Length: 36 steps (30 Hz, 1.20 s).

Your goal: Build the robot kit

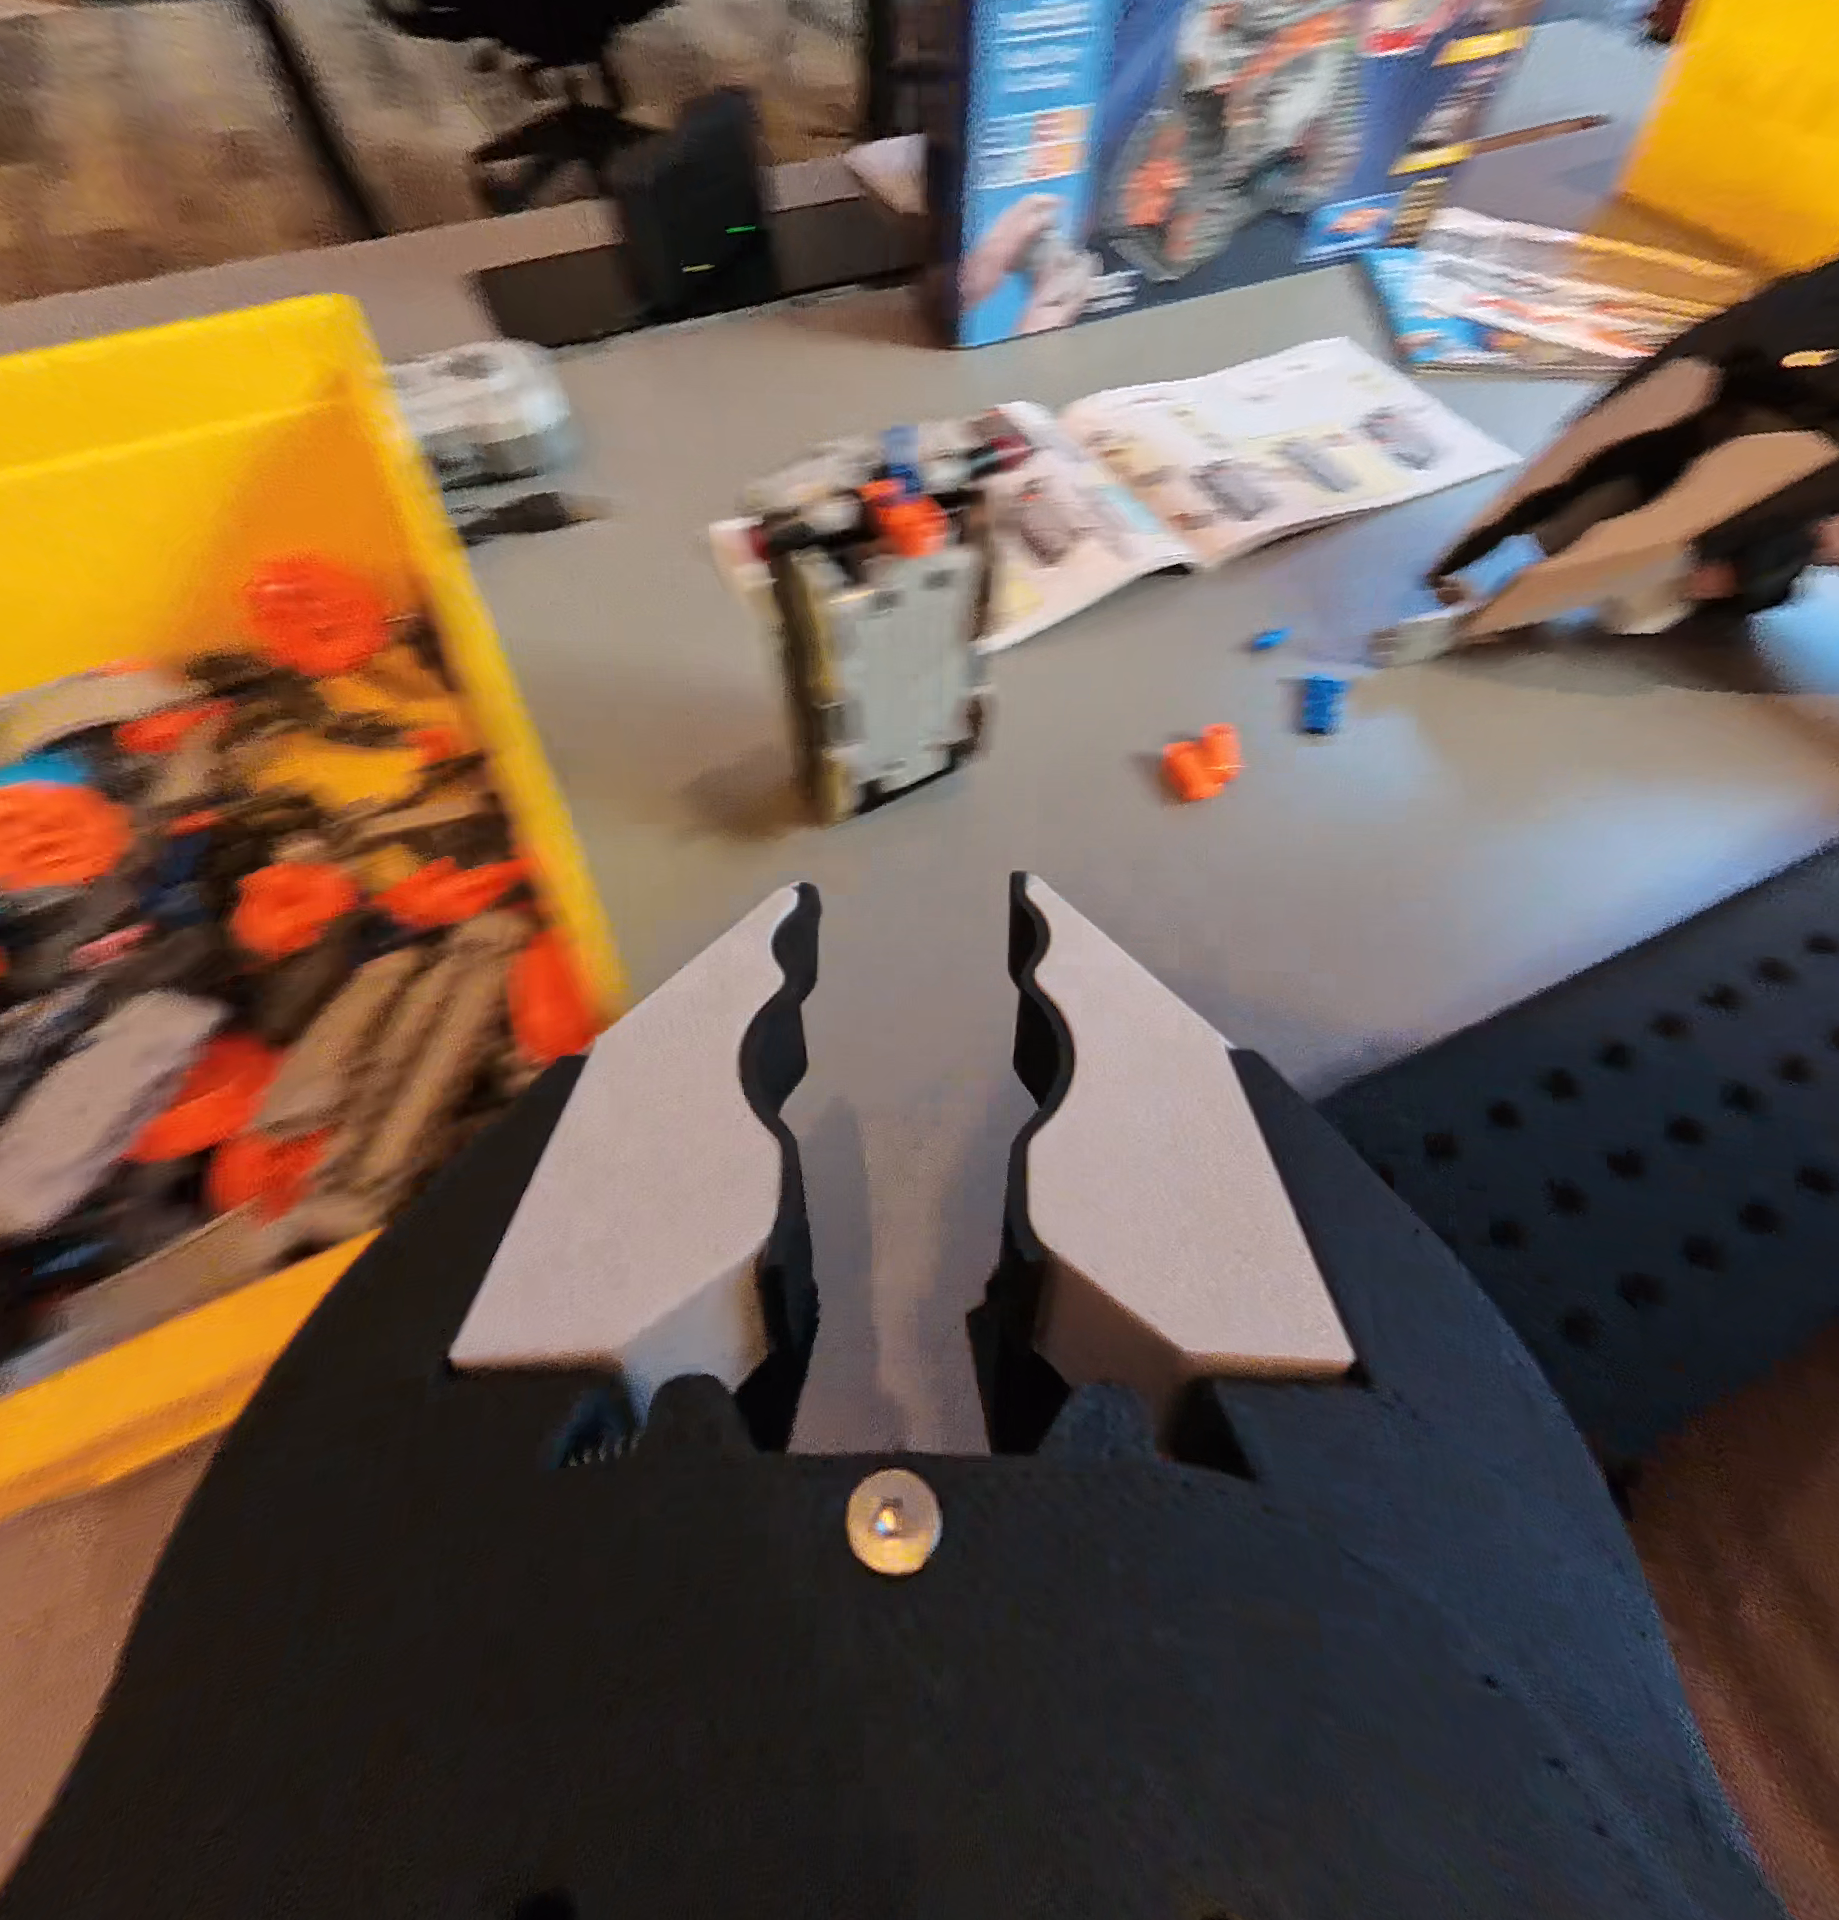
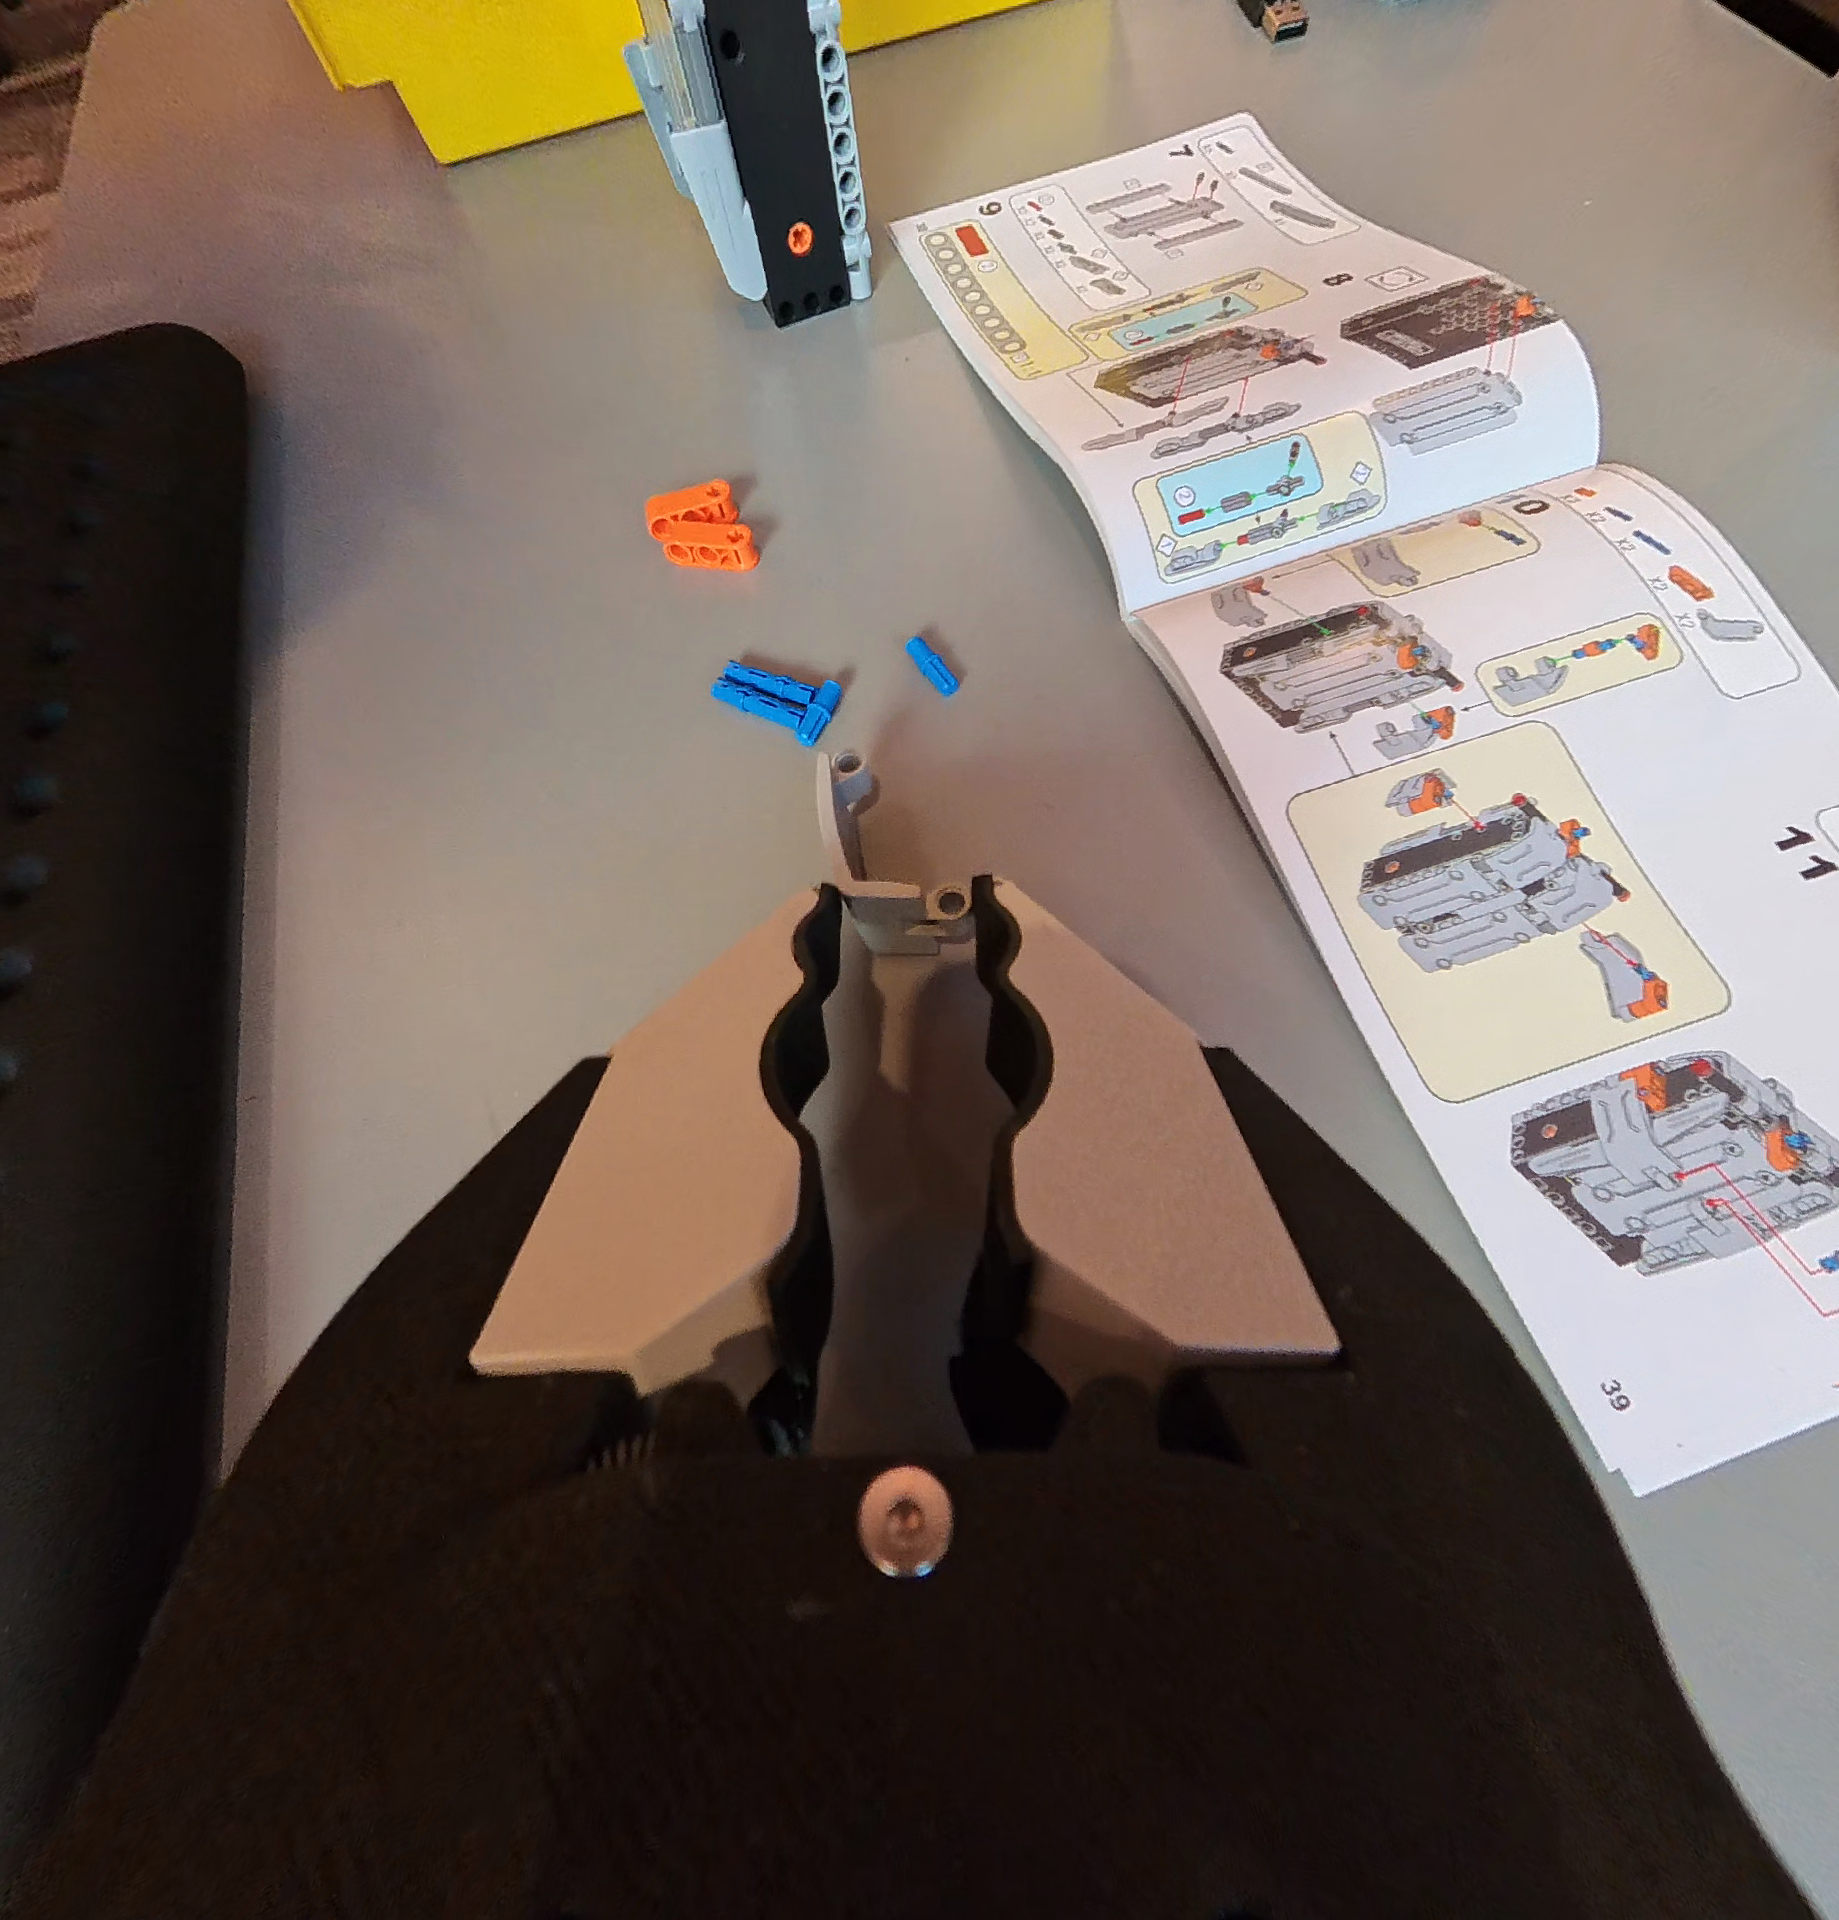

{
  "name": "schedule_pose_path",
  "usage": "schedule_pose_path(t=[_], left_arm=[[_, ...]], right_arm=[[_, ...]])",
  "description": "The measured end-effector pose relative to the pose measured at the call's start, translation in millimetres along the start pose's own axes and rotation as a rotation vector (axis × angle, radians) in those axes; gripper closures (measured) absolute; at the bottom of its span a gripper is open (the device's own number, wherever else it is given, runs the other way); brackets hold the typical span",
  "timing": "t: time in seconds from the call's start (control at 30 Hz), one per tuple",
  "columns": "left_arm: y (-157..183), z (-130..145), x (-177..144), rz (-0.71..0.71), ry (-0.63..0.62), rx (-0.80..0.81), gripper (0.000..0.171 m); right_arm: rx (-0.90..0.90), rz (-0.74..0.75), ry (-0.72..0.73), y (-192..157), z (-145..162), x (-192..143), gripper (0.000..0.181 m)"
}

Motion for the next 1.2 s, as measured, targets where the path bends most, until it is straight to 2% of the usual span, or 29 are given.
schedule_pose_path(t=[0.13, 0.23, 0.33, 0.43, 0.53, 0.6, 0.77, 1.03, 1.2], left_arm=[[-83, 6, -26, -0.259, -0.071, 0.038, 0.135], [-126, 4, -38, -0.363, -0.138, 0.096, 0.137], [-161, -3, -28, -0.410, -0.256, 0.221, 0.138], [-190, -12, -1, -0.425, -0.400, 0.466, 0.143], [-204, -13, 28, -0.321, -0.550, 0.727, 0.145], [-207, -8, 40, -0.212, -0.629, 0.846, 0.144], [-223, 8, 49, -0.170, -0.830, 1.104, 0.141], [-225, 27, 62, -0.162, -0.879, 1.224, 0.137], [-225, 34, 68, -0.134, -0.912, 1.204, 0.132]], right_arm=[[-0.011, 0.003, -0.024, -1, 1, 2, 0.152], [-0.023, 0.013, -0.038, -1, 2, 3, 0.143], [-0.050, 0.024, -0.001, -3, -4, 0, 0.135], [-0.083, 0.066, 0.088, -2, -16, -11, 0.134], [-0.088, 0.102, 0.154, 1, -21, -23, 0.134], [-0.078, 0.120, 0.178, 4, -23, -28, 0.134], [-0.098, 0.139, 0.188, 2, -26, -33, 0.134], [-0.109, 0.137, 0.165, 1, -26, -30, 0.135], [-0.115, 0.134, 0.151, 0, -25, -28, 0.135]])
Point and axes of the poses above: each gripper's, where its closed fingertips meet, x out along the fingers, z out of its underside, y = z × x across the jaws, the point moved 5 cm from there along -x, back along the fingers, and after that the axes turned 13 degrees about -z, right-handed, at the moved point
